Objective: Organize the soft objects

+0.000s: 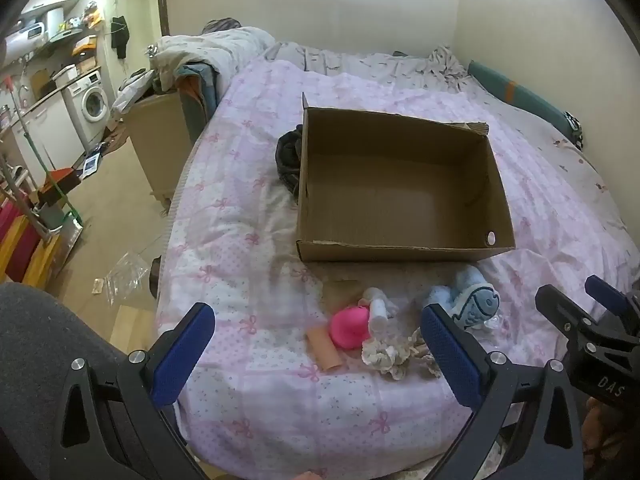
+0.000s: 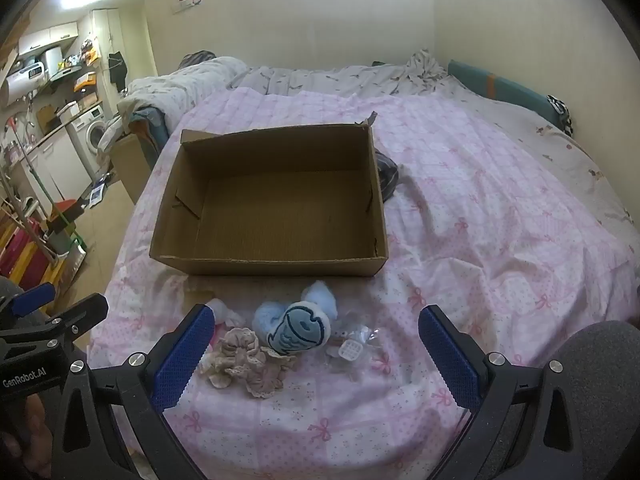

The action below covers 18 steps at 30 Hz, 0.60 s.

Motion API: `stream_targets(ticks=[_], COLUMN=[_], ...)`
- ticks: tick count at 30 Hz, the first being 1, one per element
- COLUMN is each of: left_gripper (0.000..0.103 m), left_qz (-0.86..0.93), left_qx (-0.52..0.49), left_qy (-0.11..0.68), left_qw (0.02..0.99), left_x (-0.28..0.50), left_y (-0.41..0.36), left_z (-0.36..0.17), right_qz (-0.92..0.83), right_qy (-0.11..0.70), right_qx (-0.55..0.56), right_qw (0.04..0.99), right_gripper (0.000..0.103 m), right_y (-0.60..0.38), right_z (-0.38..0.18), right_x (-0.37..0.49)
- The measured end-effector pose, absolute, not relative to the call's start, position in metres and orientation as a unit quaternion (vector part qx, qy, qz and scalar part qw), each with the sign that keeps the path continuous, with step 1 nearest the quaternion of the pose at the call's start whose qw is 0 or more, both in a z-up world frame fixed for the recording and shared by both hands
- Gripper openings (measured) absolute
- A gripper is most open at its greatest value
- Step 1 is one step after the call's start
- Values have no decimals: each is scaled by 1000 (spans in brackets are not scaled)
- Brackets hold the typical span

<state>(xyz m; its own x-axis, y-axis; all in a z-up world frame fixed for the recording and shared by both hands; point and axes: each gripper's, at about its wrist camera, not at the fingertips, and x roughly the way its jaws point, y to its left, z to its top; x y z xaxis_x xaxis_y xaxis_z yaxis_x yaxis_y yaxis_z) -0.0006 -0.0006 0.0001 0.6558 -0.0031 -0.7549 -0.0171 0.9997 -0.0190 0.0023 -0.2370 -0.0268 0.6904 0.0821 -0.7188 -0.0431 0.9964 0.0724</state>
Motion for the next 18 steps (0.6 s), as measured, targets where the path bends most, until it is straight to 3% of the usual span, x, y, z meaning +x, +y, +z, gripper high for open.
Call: stream_targets(ticks=[18], left_gripper=[103], left_qz=[6], left_qx=[-14], left_qy=[416], left_qw=[909], left_x=[0], left_y=[0], left_z=[0], right_qz=[32], right_qy=[396], right_qx=[34], right_qw=[917], right_gripper=[103], right_y=[-240], right_z=[-28], right_x=[4])
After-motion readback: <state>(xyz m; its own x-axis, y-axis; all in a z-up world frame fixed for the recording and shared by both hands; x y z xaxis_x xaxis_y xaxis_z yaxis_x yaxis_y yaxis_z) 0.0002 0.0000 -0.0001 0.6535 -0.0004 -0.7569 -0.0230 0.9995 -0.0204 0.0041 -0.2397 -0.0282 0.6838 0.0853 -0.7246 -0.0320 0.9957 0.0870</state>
